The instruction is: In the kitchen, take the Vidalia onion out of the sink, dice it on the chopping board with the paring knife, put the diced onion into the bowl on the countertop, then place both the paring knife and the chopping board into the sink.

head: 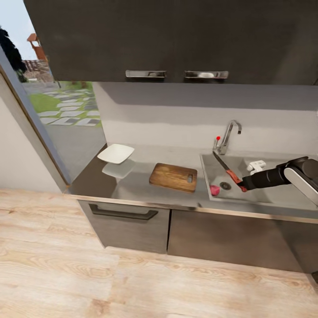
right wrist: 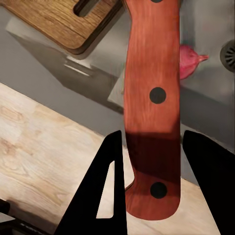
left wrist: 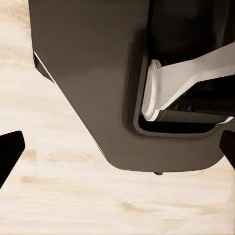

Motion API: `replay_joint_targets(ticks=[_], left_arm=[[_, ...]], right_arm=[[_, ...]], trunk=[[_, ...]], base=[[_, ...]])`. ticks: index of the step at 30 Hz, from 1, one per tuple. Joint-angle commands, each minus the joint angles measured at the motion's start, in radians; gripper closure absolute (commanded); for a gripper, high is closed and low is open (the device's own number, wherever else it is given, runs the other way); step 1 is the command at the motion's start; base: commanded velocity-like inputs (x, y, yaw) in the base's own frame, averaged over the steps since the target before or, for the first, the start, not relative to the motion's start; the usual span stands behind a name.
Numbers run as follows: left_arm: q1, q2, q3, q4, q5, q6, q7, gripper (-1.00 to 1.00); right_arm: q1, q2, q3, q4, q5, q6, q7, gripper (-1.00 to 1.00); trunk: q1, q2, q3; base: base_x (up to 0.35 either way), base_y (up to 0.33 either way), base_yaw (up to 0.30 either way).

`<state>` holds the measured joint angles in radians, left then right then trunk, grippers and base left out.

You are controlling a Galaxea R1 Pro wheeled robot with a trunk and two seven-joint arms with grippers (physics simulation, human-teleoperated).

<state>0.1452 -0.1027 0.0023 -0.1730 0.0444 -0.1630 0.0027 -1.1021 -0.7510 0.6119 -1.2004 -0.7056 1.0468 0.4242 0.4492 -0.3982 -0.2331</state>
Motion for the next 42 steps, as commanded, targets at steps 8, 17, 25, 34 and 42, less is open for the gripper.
replay_joint_targets(ticks=[8, 17, 25, 34, 42], left_arm=[[0.001, 0.000, -0.001, -0.002, 0.005, -0.001, 0.000, -1.00], [0.001, 0.000, -0.001, -0.002, 0.005, -0.001, 0.000, -1.00], [0.001, 0.002, 0.001, -0.003, 0.005, -0.002, 0.000, -1.00], [0.001, 0.058, 0.002, -0.011, 0.005, -0.004, 0.000, -1.00], [0.001, 0.086, 0.002, -0.036, 0.005, -0.006, -0.001, -1.00]], right_arm=[[-0.002, -0.001, 0.002, 0.000, 0.009, 0.000, 0.011, 1.00], [-0.002, -0.001, 0.002, 0.000, 0.009, 0.000, 0.011, 1.00], [-0.001, -0.001, 0.001, 0.000, 0.009, 0.000, 0.010, 1.00], [-0.001, 0.000, 0.001, 0.000, 0.009, 0.000, 0.011, 1.00], [-0.001, 0.001, -0.001, 0.000, 0.009, 0.000, 0.011, 1.00]], trunk=[[0.001, -0.002, -0.001], [0.001, -0.002, -0.001], [0.001, -0.002, -0.001], [0.001, -0.002, 0.002], [0.001, -0.002, 0.002]], base=[[0.097, -0.239, 0.000], [0.160, -0.291, -0.150], [0.165, -0.275, -0.264], [0.103, -0.117, -0.199], [0.033, -0.051, -0.029]])
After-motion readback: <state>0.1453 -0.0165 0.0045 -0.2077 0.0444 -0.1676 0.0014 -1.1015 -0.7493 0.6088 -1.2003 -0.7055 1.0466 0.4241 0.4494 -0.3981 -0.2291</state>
